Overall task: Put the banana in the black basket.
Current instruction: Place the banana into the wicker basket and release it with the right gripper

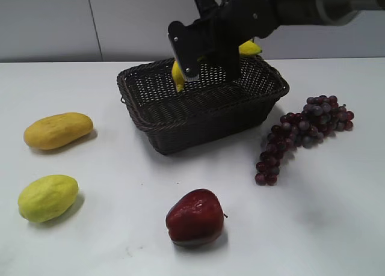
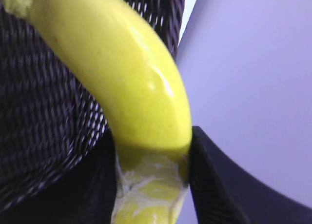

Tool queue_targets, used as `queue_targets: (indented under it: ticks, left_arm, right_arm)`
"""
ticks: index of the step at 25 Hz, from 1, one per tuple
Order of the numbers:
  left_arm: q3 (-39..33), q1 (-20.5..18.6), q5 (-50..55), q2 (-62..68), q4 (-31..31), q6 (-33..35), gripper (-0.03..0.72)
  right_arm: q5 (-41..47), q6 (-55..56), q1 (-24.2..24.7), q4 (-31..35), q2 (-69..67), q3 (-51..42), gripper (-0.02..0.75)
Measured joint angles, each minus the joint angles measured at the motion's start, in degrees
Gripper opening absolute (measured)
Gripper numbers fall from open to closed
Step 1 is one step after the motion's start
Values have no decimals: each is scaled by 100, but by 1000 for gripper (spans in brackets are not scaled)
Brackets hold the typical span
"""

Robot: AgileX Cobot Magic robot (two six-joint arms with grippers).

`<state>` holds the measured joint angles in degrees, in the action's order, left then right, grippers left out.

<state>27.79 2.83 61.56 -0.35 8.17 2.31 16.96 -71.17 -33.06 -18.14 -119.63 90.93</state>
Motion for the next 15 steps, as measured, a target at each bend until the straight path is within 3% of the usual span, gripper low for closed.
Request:
queue_targets:
  ticks: [5,11,13,15]
  left_arm:
    - [0,0,0,0,0,0,238]
    - [0,0,0,0,0,0,238]
    - [0,0,0,0,0,0,238]
    - [0,0,0,0,0,0,240]
  right_arm:
    - [-456,-65,-164,0,-245,11,319]
    - [-220,-78,-203,63,-339,11,328]
    - [-85,-78,-203,75,-339,11,407]
    - [-16,-66,-203,75,-339,11,543]
